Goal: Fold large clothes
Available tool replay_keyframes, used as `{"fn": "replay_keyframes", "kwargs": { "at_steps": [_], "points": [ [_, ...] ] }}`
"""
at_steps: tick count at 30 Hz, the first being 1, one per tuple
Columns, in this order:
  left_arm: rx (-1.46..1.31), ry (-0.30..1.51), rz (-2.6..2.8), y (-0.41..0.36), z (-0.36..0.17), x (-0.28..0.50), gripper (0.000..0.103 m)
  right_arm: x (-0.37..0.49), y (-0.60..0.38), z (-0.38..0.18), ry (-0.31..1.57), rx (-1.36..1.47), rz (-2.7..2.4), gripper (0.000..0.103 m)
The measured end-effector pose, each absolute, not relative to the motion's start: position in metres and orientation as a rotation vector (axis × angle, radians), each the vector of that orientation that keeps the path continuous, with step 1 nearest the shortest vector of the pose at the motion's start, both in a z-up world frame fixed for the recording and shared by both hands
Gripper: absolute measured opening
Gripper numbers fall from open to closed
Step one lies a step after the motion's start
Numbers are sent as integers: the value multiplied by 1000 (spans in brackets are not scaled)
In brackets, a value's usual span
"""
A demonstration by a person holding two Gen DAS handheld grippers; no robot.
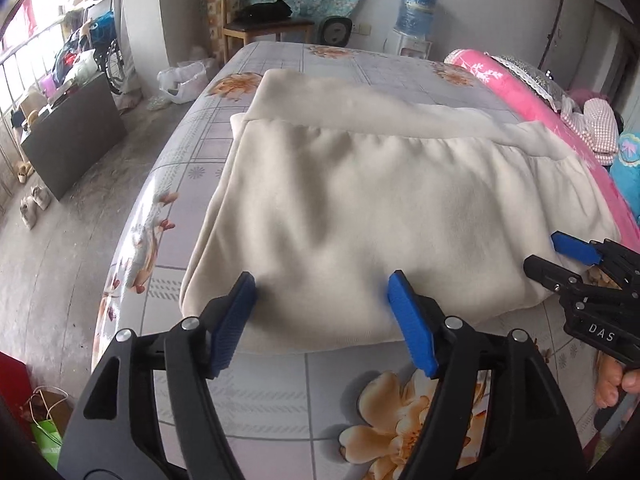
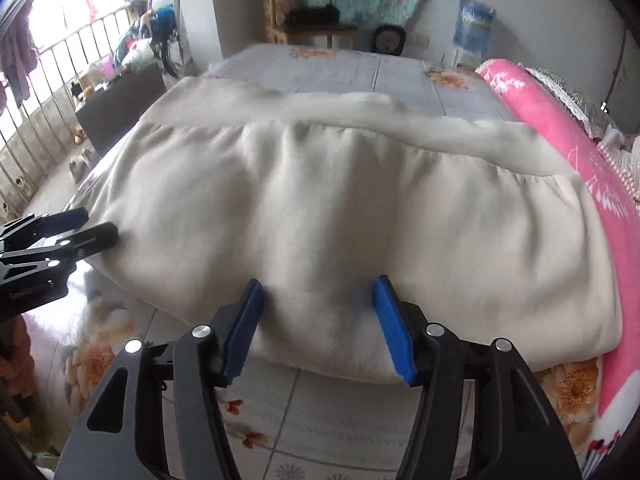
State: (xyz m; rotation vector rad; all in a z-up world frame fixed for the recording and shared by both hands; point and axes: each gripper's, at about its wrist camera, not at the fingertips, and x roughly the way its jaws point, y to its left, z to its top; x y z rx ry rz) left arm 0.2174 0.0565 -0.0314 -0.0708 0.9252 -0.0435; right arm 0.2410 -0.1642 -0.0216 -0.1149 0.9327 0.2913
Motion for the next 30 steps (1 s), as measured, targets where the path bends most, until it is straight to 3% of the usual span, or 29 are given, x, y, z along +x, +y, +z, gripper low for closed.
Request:
{"fn": "replay_keyframes", "kwargs": {
  "at_steps": [5, 10, 15, 20, 25, 30],
  "points": [
    [-77, 915, -55, 68, -28, 207, 71, 219, -208, 5, 863, -73, 186, 56],
    [-89, 917, -45, 68, -32, 210, 72, 232, -267, -26, 969, 3, 35, 57],
    [-80, 900, -64, 64, -13, 193, 72, 205, -271, -1, 928, 4, 55, 60],
    [-63, 830, -115, 50, 17, 152, 90, 162, -269, 23, 862, 10, 98, 78],
    [-25, 805, -100, 30, 35, 127, 94, 134, -254, 45, 794, -8, 111, 95],
    [0, 747, -50, 15, 56, 119, 95, 119, -247, 69, 716, -25, 81, 97]
  ]
}}
